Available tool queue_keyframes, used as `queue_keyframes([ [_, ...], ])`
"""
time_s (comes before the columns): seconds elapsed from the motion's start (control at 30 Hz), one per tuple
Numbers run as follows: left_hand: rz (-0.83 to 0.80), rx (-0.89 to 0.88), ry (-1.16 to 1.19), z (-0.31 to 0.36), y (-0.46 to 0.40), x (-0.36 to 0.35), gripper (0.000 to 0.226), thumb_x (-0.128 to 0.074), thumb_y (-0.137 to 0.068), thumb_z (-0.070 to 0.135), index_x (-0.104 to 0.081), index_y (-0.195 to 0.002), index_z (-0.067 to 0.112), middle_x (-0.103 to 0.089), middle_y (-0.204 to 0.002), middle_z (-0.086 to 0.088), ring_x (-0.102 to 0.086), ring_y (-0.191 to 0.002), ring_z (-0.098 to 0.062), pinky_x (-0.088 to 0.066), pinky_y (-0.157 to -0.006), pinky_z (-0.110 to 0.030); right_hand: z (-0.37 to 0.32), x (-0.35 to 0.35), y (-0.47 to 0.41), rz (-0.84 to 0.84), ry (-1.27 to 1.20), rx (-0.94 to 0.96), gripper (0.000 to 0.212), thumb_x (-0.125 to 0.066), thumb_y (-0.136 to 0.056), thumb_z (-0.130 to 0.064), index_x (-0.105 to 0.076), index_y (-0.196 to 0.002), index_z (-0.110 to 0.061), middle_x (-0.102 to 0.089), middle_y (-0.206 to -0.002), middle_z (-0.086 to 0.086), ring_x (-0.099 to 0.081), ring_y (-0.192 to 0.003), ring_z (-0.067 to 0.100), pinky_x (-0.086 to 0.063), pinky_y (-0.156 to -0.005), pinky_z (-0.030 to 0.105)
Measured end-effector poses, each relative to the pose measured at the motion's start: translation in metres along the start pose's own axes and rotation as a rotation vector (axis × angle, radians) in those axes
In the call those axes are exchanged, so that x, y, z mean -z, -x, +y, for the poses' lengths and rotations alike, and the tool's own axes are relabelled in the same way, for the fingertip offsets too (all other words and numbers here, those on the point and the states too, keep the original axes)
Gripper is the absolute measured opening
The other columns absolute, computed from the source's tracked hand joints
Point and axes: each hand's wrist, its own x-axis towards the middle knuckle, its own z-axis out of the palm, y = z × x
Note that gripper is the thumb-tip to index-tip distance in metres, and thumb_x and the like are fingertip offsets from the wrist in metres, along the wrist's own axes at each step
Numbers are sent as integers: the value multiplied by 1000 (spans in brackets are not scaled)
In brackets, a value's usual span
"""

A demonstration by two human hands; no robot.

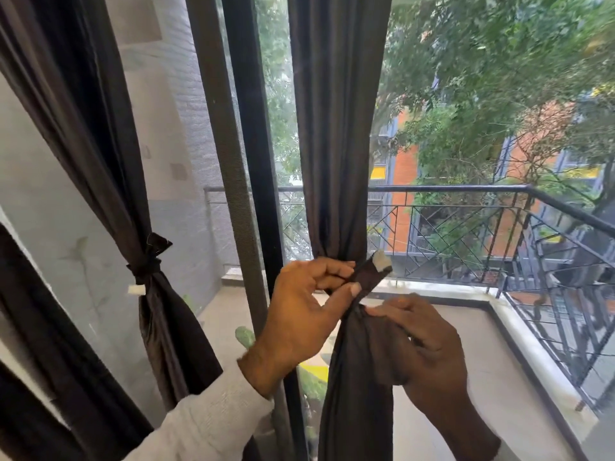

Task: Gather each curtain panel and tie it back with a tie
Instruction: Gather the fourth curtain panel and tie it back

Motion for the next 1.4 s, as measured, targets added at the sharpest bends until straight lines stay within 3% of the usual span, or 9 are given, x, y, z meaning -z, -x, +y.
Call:
queue_keyframes([
  [0.1,2,80,45,8,-7,0,7,-84,-84,22,-82,-90,22,-84,-91,5,-79,-81,-29,-66,-78,-46,-17,4,-10,76,152,67,18,-73,-89,-20,-81,-100,-32,-61,-118,-12,-62,-111,10,-45,-91,13],
  [0.23,-104,28,2,16,-13,2,6,-83,-91,9,-82,-94,14,-78,-76,-1,-71,-71,-17,-60,-71,-36,-25,13,-30,30,149,71,16,-76,-87,-17,-84,-98,-25,-57,-146,-2,-59,-126,13,-48,-97,19],
  [0.47,-182,-68,-2,23,-10,4,16,-82,-92,2,-73,-96,14,-74,-81,-2,-71,-79,-23,-58,-79,-32,-40,12,-42,120,12,-168,20,-78,-86,-33,-78,-73,-17,-71,-72,-6,-66,-69,16,-54,-67,30],
  [0.7,-233,-125,-5,27,7,6,64,-89,-83,1,-53,-128,30,-73,-91,6,-74,-99,-22,-54,-98,-26,-44,11,-43,126,-16,-279,32,-86,-82,-21,-69,-56,-15,-62,-53,2,-53,-50,18,-46,-54,33],
  [0.8,-155,-355,-319,23,8,5,63,-86,-86,15,-64,-143,28,-71,-106,16,-67,-108,-9,-50,-105,-40,-43,13,-45,73,-17,-233,27,-88,-82,-18,-72,-60,-15,-68,-59,1,-61,-55,22,-49,-56,30],
  [0.9,-110,-443,-397,14,6,5,37,-80,-90,19,-77,-127,17,-75,-111,6,-66,-109,-16,-50,-100,-49,-40,18,-47,-31,-82,-142,19,-86,-81,-17,-75,-67,-13,-73,-70,4,-69,-67,26,-55,-65,30],
  [1.1,-177,-432,-551,18,7,8,21,-73,-97,31,-77,-114,20,-53,-107,6,-54,-106,-16,-45,-92,-41,-44,28,-50,-109,39,30,14,-80,-84,-22,-75,-74,-15,-73,-79,-6,-70,-80,19,-55,-72,26],
  [1.27,-239,-389,-491,14,5,12,20,-71,-93,19,-72,-113,22,-69,-108,12,-63,-106,-15,-44,-94,-47,-41,26,-50,-132,110,111,10,-82,-85,-18,-78,-77,-14,-73,-85,-6,-71,-84,16,-54,-75,24],
  [1.4,-227,-100,-179,16,10,10,43,-79,-93,9,-60,-131,20,-69,-90,14,-70,-92,-16,-52,-85,-25,-40,21,-49,-70,103,46,8,-82,-82,-25,-82,-79,-17,-74,-85,-7,-71,-85,14,-52,-74,17],
])
